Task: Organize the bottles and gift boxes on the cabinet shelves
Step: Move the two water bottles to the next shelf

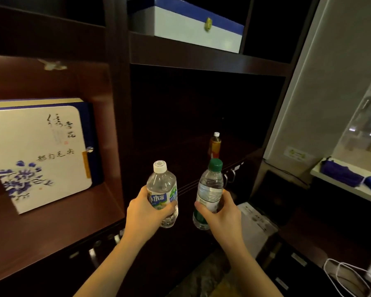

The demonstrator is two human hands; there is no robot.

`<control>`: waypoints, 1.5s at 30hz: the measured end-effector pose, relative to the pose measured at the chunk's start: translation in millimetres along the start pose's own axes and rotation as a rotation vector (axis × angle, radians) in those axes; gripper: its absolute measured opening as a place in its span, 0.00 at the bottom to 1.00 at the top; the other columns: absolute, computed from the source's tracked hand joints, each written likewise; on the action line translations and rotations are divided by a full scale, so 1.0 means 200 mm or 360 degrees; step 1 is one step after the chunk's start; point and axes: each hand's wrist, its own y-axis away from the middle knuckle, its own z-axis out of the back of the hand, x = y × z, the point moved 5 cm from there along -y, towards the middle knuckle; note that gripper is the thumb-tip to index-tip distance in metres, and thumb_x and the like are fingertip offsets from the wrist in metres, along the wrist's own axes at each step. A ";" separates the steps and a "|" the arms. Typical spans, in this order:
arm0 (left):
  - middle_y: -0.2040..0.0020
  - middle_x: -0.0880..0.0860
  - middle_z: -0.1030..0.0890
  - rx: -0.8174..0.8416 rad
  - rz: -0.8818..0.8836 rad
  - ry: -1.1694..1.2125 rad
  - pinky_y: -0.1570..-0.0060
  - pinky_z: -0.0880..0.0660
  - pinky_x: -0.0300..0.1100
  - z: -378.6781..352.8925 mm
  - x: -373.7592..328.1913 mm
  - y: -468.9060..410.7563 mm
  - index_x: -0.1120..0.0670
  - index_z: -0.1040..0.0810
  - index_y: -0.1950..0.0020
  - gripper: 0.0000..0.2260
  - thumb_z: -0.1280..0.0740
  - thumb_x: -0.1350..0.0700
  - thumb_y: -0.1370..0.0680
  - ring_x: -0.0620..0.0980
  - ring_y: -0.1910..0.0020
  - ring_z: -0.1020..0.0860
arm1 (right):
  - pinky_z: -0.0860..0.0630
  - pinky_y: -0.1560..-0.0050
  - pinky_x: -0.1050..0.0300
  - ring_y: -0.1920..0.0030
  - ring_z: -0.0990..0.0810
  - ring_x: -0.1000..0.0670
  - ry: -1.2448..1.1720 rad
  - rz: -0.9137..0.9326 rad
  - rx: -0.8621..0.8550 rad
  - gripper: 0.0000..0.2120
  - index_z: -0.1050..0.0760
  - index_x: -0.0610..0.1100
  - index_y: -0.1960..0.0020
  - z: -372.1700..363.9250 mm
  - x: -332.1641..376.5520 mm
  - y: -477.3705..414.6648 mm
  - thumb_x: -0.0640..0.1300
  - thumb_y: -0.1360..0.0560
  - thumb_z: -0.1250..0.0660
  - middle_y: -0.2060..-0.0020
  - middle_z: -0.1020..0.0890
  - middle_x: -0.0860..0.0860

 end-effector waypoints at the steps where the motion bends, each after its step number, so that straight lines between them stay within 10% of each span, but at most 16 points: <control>1: 0.54 0.40 0.17 -0.0001 0.0008 -0.0009 0.59 0.26 0.29 -0.06 -0.01 -0.03 0.43 0.26 0.42 0.27 0.22 0.41 0.38 0.33 0.56 0.19 | 0.18 0.49 0.58 0.49 0.18 0.65 -0.0014 0.0002 0.0004 0.29 0.28 0.58 0.36 0.03 -0.04 -0.05 0.61 0.34 0.23 0.49 0.17 0.65; 12: 0.55 0.36 0.20 -0.0082 -0.0052 -0.0159 0.59 0.27 0.28 -0.48 -0.06 -0.44 0.43 0.27 0.43 0.26 0.22 0.40 0.37 0.31 0.57 0.21 | 0.19 0.48 0.57 0.48 0.19 0.64 -0.0072 -0.0009 0.0000 0.26 0.30 0.67 0.40 0.17 -0.34 -0.58 0.62 0.35 0.23 0.48 0.17 0.65; 19: 0.55 0.36 0.20 -0.0104 -0.0015 -0.0133 0.59 0.27 0.28 -0.68 0.06 -0.80 0.42 0.27 0.43 0.26 0.23 0.39 0.37 0.31 0.56 0.21 | 0.19 0.45 0.56 0.46 0.19 0.63 -0.0064 -0.0037 0.0017 0.32 0.27 0.54 0.34 0.08 -0.51 -0.97 0.61 0.35 0.23 0.46 0.17 0.61; 24: 0.51 0.41 0.18 -0.0127 0.0029 -0.0147 0.53 0.21 0.39 -0.81 0.14 -1.07 0.47 0.24 0.43 0.26 0.22 0.41 0.36 0.38 0.52 0.20 | 0.22 0.49 0.65 0.48 0.21 0.70 -0.0015 -0.0065 0.0027 0.34 0.29 0.57 0.35 -0.02 -0.62 -1.24 0.64 0.37 0.24 0.51 0.20 0.73; 31: 0.50 0.41 0.19 -0.0168 0.0280 -0.0053 0.48 0.21 0.46 -0.97 0.28 -1.34 0.47 0.25 0.38 0.28 0.20 0.46 0.35 0.44 0.47 0.20 | 0.19 0.47 0.57 0.50 0.18 0.65 -0.0003 -0.0100 0.0175 0.32 0.28 0.55 0.36 -0.16 -0.79 -1.58 0.59 0.37 0.21 0.51 0.17 0.63; 38: 0.46 0.44 0.19 -0.0400 0.0376 -0.0144 0.55 0.26 0.35 -1.10 0.39 -1.48 0.51 0.25 0.36 0.31 0.20 0.47 0.36 0.43 0.50 0.21 | 0.23 0.55 0.70 0.51 0.20 0.68 -0.0050 -0.0020 0.0407 0.30 0.26 0.54 0.37 -0.33 -0.97 -1.89 0.57 0.35 0.20 0.51 0.17 0.62; 45: 0.51 0.39 0.19 -0.0548 0.0425 -0.0187 0.56 0.23 0.33 -1.19 0.44 -1.55 0.50 0.24 0.38 0.29 0.20 0.45 0.36 0.35 0.52 0.20 | 0.19 0.50 0.61 0.49 0.19 0.66 -0.0111 0.0029 0.0633 0.30 0.25 0.50 0.36 -0.47 -1.11 -2.10 0.55 0.34 0.20 0.50 0.16 0.60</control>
